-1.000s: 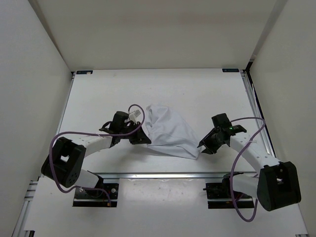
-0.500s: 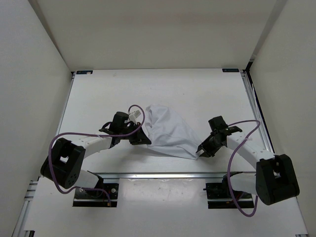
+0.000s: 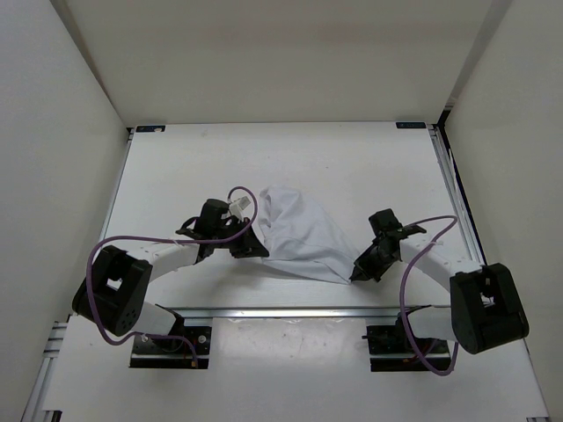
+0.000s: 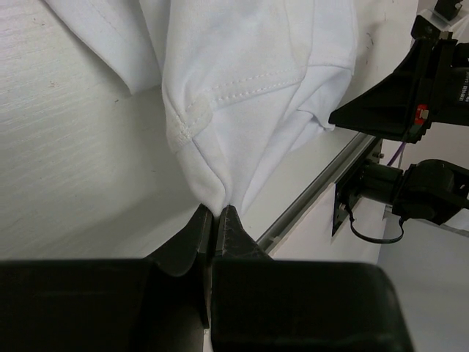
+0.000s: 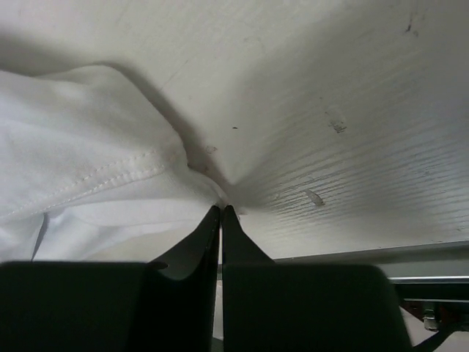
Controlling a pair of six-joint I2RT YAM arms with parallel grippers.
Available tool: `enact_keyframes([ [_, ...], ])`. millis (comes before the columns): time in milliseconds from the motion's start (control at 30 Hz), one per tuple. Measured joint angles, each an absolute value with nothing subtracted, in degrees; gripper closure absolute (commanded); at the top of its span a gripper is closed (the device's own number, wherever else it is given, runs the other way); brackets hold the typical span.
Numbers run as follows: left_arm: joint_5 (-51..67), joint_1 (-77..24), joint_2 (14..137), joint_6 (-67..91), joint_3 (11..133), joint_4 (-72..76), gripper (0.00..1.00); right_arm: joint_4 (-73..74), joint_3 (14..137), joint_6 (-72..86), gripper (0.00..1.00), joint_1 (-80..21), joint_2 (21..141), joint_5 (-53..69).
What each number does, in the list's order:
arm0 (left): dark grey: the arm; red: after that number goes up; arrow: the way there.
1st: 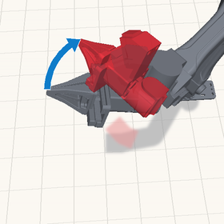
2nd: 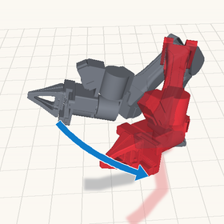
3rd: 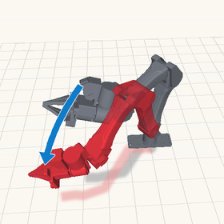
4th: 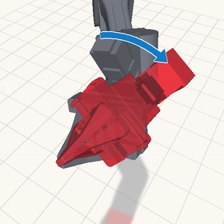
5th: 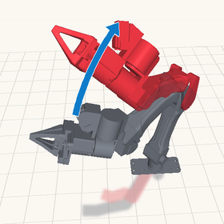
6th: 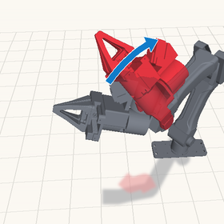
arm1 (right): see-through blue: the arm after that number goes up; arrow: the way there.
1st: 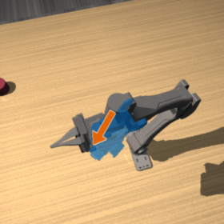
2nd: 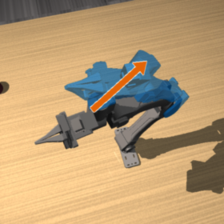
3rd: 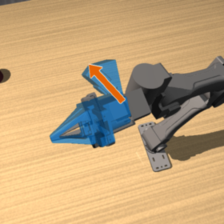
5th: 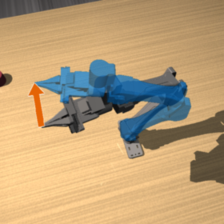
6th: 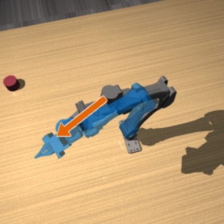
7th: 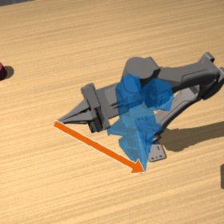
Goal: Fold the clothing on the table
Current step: Flatten the skirt out
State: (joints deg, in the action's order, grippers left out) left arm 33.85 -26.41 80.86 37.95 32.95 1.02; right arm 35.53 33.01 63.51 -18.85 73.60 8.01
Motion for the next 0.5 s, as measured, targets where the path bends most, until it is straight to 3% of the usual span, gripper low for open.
enact_keyframes([
  [233,35.53,-22.90,80.86,40.05,31.83,3.86,0.92,37.89,42.50,59.16,1.00,-19.03,69.30,3.09],
  [333,38.41,-19.62,80.86,43.31,29.52,8.58,0.84,37.36,48.66,56.60,1.00,-18.13,66.17,0.05],
  [367,39.44,-18.83,80.86,44.56,28.60,10.44,0.72,36.97,49.25,55.90,1.00,-17.06,64.69,-0.19],
  [400,40.23,-18.24,80.86,45.39,27.83,11.90,0.53,36.95,48.99,55.31,1.00,-15.92,63.44,-0.27],
  [433,41.10,-17.82,80.86,46.19,27.00,13.39,0.45,36.47,47.79,54.85,1.00,-14.35,62.04,-0.05],
  [467,42.06,-17.63,80.86,47.27,26.09,14.74,0.29,36.27,46.11,54.54,1.00,-13.10,60.86,-0.08],
  [500,43.09,-17.52,80.86,48.29,25.02,16.36,0.21,35.92,43.77,54.37,1.00,-11.70,59.75,0.10],
])
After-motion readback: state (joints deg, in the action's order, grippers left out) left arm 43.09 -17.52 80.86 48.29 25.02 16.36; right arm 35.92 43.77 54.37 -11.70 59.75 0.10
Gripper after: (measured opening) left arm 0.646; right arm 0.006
